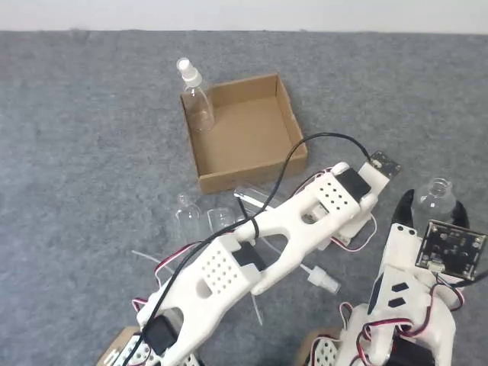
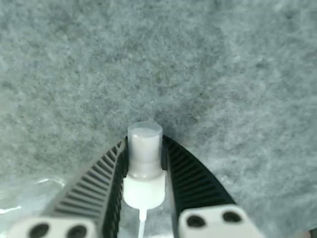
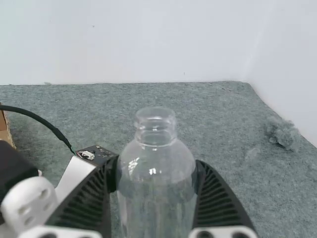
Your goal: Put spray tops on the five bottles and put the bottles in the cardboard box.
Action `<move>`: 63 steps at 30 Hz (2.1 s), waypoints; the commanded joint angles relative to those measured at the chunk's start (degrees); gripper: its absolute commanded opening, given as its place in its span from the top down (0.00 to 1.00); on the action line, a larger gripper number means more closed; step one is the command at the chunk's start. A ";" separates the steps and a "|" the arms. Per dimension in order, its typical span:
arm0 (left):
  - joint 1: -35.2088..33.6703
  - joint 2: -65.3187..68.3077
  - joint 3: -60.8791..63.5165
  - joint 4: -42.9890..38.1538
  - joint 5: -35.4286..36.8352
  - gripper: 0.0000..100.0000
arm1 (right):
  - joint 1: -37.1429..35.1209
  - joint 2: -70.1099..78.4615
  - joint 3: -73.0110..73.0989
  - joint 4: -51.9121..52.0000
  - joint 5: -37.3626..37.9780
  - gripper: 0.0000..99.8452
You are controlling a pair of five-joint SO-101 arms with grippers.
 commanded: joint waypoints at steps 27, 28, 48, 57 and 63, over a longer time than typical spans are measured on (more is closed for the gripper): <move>-3.43 -19.52 14.20 -3.96 0.70 0.99 | 1.19 -0.40 0.18 0.13 -0.53 0.99; -3.43 -21.27 16.13 -5.01 0.70 0.99 | 1.19 -0.40 0.18 0.13 -0.53 0.99; -3.52 -54.51 47.34 -22.86 0.44 0.99 | 0.75 -0.31 1.05 -0.13 -0.26 0.99; -3.52 -72.18 61.93 -32.79 0.44 0.99 | 0.66 -0.31 3.16 -1.98 -0.70 0.99; -6.77 -82.99 69.23 -37.27 0.62 0.99 | -1.80 -0.31 3.52 -1.98 -0.79 0.99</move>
